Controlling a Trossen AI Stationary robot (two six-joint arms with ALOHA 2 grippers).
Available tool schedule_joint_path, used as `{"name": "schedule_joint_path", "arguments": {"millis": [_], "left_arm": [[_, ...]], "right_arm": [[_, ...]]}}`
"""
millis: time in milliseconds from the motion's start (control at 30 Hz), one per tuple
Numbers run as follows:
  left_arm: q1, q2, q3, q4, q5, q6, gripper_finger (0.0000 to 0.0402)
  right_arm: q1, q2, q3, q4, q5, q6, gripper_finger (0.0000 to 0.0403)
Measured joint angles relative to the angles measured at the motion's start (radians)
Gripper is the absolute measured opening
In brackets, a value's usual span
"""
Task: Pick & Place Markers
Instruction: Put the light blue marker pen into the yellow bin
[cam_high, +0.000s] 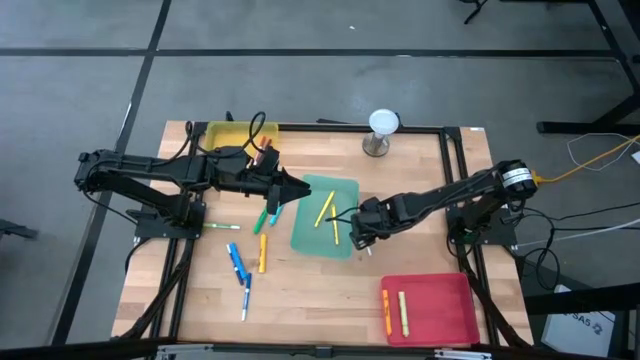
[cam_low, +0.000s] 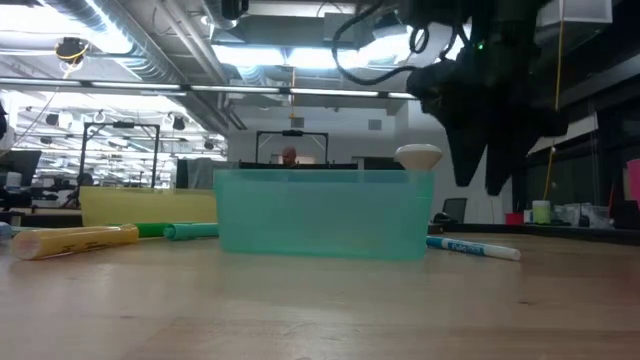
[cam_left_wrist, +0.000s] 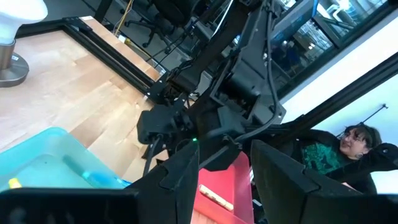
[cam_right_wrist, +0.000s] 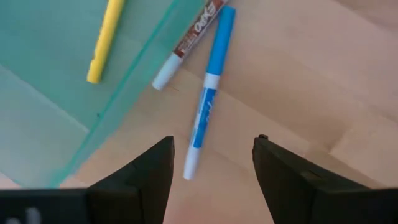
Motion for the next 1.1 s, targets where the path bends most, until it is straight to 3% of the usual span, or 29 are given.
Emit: {"name": "schedule_joint_path", "arguments": {"millis": [200, 500, 667, 933, 1100], "left_arm": [[0.0, 0.0, 0.0, 0.0, 0.0, -0.009, 0.0141], [0.0, 0.0, 0.0, 0.0, -0.003, -0.018, 0.0141], [0.0, 0.0, 0.0, 0.0, -0.003, -0.018, 0.0141], [0.0, 0.0, 0.0, 0.0, -0.004, -0.018, 0.0141], [0.0, 0.0, 0.0, 0.0, -0.004, -0.029, 0.0141]], "right_arm": [[0.0, 0.0, -0.079, 0.142, -0.006, 0.021, 0.0213], [0.0, 0.0, -0.096, 0.192, -0.027, 0.01, 0.0207], [0.0, 0.0, -0.096, 0.192, -0.061, 0.001, 0.0153], [0.0, 0.0, -0.096, 0.192, -0.07, -0.015, 0.0015], [0.0, 0.004, -0.096, 0.195, -0.086, -0.018, 0.0005]]}}
